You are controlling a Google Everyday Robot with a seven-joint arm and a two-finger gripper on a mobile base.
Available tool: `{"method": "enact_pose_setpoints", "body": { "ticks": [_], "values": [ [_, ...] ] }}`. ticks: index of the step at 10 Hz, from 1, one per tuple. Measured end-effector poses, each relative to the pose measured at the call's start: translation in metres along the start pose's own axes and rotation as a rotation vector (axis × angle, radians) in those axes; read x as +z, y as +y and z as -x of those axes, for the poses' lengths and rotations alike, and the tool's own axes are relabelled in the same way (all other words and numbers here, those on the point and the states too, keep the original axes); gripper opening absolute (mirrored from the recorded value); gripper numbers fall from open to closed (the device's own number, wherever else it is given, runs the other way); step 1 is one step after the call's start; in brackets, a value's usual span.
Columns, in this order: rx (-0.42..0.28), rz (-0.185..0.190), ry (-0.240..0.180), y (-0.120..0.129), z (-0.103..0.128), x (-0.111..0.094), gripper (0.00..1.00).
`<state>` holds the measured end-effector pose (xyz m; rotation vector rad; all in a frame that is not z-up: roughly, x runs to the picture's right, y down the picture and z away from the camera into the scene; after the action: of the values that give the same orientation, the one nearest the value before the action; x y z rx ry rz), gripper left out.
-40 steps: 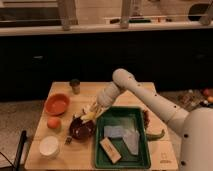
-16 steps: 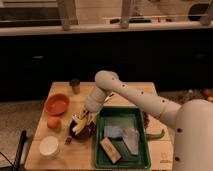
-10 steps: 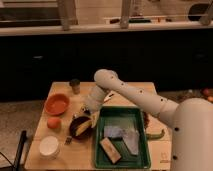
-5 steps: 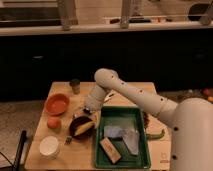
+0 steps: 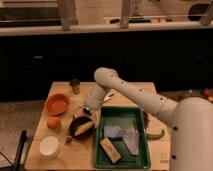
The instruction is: Place banana in purple bowl
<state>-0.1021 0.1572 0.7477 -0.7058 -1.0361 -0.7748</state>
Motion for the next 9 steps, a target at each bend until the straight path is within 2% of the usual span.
{"method": "enact_pose_setpoints", "body": {
  "ticks": [6, 9],
  "values": [
    [0.006, 0.002, 0.036, -0.0004, 0.0, -0.0037, 0.8],
    [0.007, 0.001, 0.037, -0.0005, -0.0001, -0.0039, 0.8]
  ]
}}
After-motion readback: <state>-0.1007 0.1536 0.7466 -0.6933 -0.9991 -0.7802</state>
